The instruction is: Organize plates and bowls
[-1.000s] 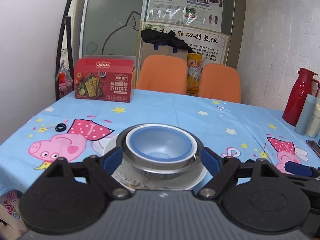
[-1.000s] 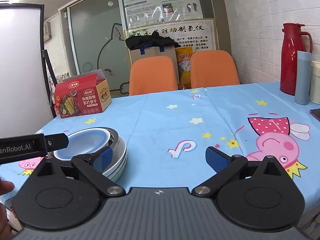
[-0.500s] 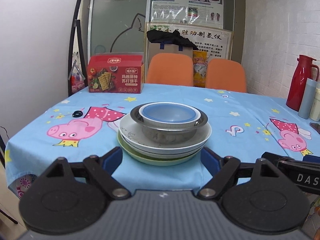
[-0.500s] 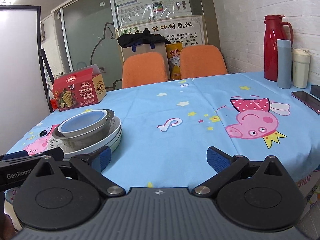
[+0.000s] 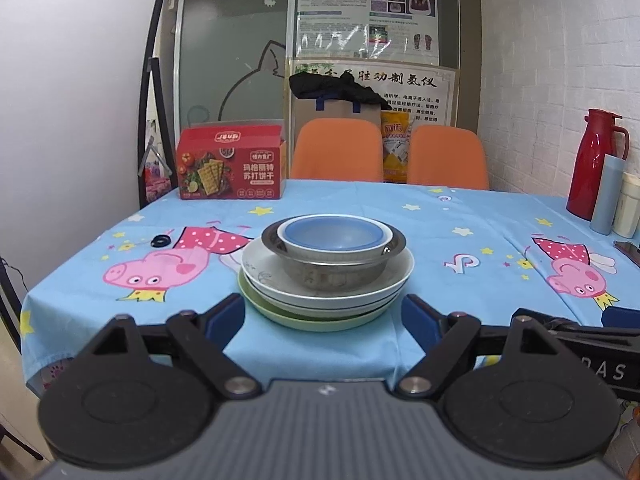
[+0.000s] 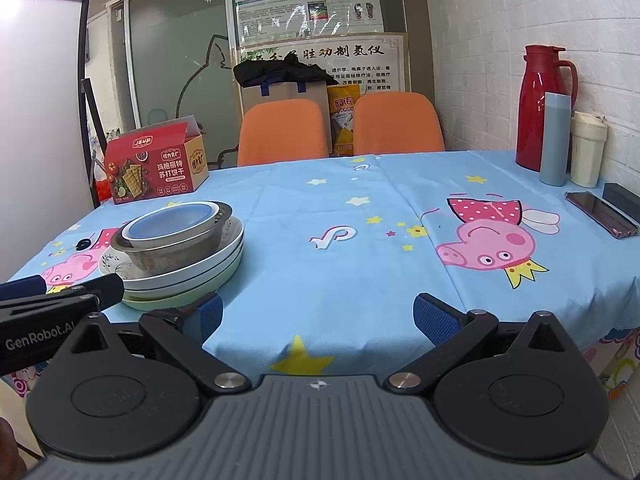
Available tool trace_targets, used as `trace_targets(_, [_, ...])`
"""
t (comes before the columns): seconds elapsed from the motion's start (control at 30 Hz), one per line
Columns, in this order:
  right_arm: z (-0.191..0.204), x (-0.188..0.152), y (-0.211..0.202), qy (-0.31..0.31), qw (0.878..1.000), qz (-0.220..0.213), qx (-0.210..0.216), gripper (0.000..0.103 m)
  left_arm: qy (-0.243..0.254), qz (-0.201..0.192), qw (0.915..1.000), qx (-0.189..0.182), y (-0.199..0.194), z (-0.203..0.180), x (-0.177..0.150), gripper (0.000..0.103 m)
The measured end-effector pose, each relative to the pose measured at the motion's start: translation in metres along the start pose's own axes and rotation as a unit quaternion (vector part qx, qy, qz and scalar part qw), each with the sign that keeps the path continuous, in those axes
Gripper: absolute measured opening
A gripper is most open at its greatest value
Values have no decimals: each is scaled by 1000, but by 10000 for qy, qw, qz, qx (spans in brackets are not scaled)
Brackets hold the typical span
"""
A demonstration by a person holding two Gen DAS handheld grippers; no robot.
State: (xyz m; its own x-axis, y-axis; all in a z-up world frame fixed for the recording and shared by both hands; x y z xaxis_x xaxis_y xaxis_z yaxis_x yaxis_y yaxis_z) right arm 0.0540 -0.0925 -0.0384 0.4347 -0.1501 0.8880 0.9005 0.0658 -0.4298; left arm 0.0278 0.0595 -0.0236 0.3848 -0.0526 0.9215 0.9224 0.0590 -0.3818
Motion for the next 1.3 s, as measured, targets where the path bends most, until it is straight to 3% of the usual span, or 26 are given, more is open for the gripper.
trace_targets(0.53, [0,-6,1,26,10000,51,44,103,-238,-62,9997,13,-2,6,1,84])
trace_targets(1.0, [8,-11,1,-60,9997,139,181,103,1,-85,9999,80,-1,6,0,84])
trace_targets(1.3, [10,-14,3,-19,9995,194,255,103,-97,-86,9999,100,0,11,-1,84])
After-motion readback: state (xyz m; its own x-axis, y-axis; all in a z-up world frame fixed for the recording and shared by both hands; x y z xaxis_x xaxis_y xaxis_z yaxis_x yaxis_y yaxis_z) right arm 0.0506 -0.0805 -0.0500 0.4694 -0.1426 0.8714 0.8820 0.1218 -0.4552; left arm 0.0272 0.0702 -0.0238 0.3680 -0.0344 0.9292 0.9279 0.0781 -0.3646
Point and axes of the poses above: each gripper's, at about its wrist camera, not at the fingertips, and y roughly the way its jaws point, z to its left, x to its top, the point moved 7 cm from there along y, roughly the way its jaws point, and after that the axes turned 5 degrees about y, right-handed, at the moved point
